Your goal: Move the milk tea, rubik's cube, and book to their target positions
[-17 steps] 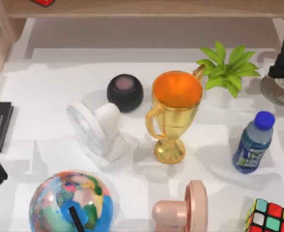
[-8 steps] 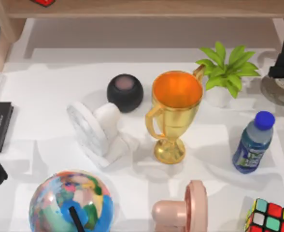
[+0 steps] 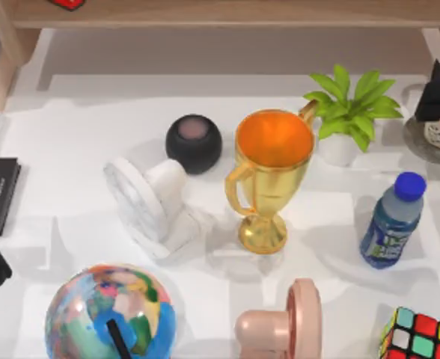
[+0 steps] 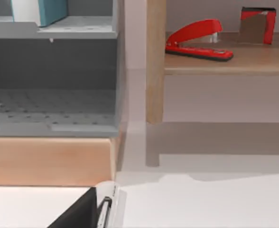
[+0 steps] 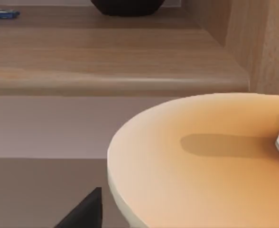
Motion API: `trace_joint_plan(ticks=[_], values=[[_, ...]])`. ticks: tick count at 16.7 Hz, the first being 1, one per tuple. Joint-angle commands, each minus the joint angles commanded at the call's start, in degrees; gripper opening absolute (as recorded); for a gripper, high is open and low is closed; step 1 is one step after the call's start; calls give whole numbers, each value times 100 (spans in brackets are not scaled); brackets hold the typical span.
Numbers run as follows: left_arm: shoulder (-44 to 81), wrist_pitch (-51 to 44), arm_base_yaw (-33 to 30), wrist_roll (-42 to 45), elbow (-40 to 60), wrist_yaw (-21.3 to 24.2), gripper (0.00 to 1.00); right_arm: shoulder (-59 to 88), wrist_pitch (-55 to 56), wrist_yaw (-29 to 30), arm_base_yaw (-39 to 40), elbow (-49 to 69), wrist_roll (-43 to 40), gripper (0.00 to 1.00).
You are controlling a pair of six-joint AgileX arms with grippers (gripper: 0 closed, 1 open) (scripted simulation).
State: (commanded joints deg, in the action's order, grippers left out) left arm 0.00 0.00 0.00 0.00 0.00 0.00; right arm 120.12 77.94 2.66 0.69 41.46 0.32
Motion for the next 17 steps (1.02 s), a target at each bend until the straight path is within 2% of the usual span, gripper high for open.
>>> trace_joint_plan(ticks=[17], values=[[0,0,0,0,0,0,100,-403,313,16,13,-761,5,100]])
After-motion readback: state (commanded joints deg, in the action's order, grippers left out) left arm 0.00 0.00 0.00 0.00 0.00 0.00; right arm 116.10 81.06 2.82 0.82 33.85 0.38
